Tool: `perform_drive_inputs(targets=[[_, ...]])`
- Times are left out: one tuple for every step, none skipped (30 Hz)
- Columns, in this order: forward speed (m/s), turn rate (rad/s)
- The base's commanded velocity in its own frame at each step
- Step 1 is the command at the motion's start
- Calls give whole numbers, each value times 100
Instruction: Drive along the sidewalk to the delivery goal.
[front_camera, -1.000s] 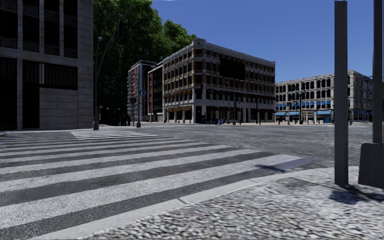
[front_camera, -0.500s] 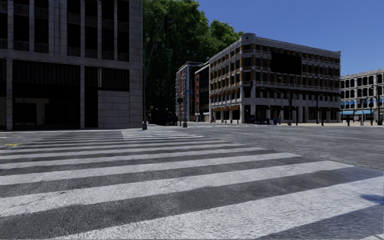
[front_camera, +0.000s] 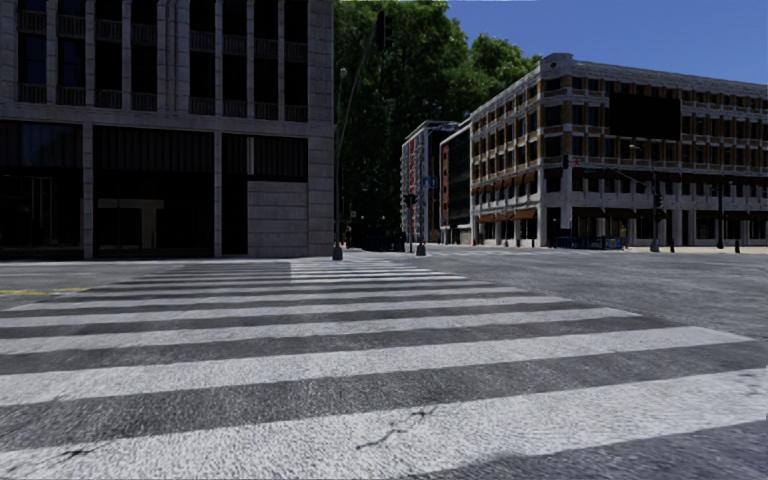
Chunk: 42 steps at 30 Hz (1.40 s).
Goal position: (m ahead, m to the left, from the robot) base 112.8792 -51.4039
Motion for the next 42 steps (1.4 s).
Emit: perform_drive_inputs(targets=[[153, 0], [153, 0], [153, 0], [153, 0], [153, 0], [153, 0], [153, 0], [153, 0], [153, 0], [153, 0], [153, 0], [153, 0], [153, 0], [155, 0], [159, 0], [160, 0], [160, 0], [161, 0], [161, 0], [178, 0], [200, 0], [200, 0], [200, 0], [200, 0], [200, 0], [200, 0], [200, 0], [200, 0], [200, 0], [200, 0], [200, 0], [200, 0], [200, 0], [200, 0], [200, 0], [200, 0], [200, 0], [200, 0], [200, 0], [200, 0], [200, 0], [200, 0]])
